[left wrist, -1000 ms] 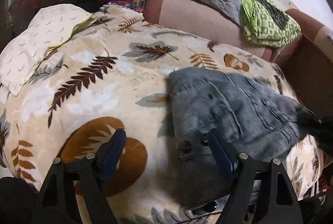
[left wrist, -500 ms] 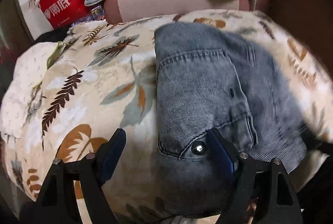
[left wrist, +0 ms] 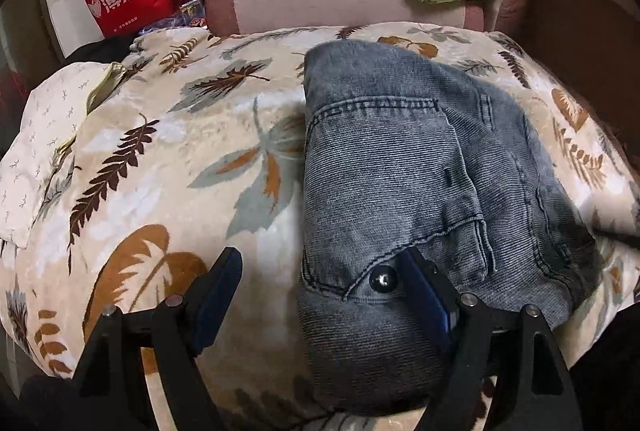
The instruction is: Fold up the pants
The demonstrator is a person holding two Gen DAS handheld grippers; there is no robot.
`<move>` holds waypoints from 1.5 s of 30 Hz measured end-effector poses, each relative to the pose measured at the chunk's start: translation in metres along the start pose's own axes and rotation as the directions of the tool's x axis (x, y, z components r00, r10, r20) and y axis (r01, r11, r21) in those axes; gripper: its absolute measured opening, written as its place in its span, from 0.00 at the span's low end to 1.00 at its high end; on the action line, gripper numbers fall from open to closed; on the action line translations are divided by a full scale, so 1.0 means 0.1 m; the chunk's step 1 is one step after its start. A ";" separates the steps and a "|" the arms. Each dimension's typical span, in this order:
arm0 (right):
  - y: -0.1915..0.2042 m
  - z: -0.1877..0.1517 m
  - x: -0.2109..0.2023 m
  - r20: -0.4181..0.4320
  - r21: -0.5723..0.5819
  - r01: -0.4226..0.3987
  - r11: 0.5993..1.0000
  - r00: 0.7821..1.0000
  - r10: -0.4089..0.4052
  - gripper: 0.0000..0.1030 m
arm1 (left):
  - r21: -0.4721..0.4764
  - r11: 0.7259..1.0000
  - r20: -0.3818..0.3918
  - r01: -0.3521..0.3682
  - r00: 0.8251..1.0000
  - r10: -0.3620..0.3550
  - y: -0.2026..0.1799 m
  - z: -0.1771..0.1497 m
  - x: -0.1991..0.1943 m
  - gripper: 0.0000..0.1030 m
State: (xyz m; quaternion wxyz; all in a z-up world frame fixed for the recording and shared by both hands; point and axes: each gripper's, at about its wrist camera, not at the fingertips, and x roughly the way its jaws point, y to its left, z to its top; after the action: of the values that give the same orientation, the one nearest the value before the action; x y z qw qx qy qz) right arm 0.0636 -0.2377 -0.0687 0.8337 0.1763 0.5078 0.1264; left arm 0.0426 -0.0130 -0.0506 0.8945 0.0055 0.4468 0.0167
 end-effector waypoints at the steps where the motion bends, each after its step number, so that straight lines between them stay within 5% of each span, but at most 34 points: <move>1: -0.11 -0.10 0.24 -0.086 0.018 0.038 0.999 0.996 -0.036 0.67 | -0.016 1.000 0.018 0.019 1.000 -0.019 0.02 0.01 -0.07 0.79; 4: -0.07 -0.16 0.14 -0.034 -0.023 0.036 0.999 0.999 -0.036 0.67 | -0.043 0.998 0.091 0.056 0.995 -0.052 0.04 0.01 -0.27 0.79; 8: -0.01 0.02 -0.04 -0.027 -0.015 0.048 0.999 0.998 -0.048 0.67 | 0.061 0.998 -0.024 0.034 0.999 -0.033 -0.17 -0.11 0.04 0.79; 15: 0.75 0.71 -0.05 0.129 -0.270 0.124 0.955 0.987 -0.092 0.67 | 0.036 0.999 -0.006 0.039 0.999 -0.039 -0.16 -0.14 0.06 0.80; 18: 0.66 0.99 0.50 0.061 -0.240 0.189 0.952 0.982 -0.179 0.67 | 0.029 0.999 -0.004 0.045 0.999 -0.045 -0.14 -0.15 0.06 0.80; 20: 0.31 1.06 0.99 -0.094 -0.171 0.206 0.963 0.970 -0.224 0.71 | 0.026 0.998 -0.002 0.053 0.999 -0.053 -0.13 -0.15 0.08 0.80; 29: 0.57 0.97 0.48 0.065 -0.255 0.254 0.933 0.967 -0.245 0.74 | -0.013 0.997 -0.016 0.082 0.996 -0.083 -0.07 -0.15 0.10 0.83; 33: 0.25 0.82 0.74 -0.039 -0.234 0.311 0.921 0.944 -0.328 0.76 | -0.022 0.996 -0.017 0.089 0.996 -0.089 -0.07 -0.16 0.11 0.83; 37: 0.09 0.79 0.69 -0.064 -0.144 0.246 0.959 0.964 -0.257 0.80 | -0.025 0.996 -0.014 0.084 0.996 -0.085 -0.06 -0.16 0.10 0.83; 45: 0.43 0.20 -0.06 0.061 -0.245 0.193 0.950 0.981 -0.183 0.82 | -0.032 0.997 -0.011 0.073 0.997 -0.074 -0.08 -0.17 0.09 0.84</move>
State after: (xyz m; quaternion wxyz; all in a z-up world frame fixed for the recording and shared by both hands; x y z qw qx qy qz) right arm 0.0770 -0.2048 -0.0377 0.8669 0.0228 0.4865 0.1061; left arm 0.0348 -0.0203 -0.0686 0.8916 -0.0251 0.4520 -0.0091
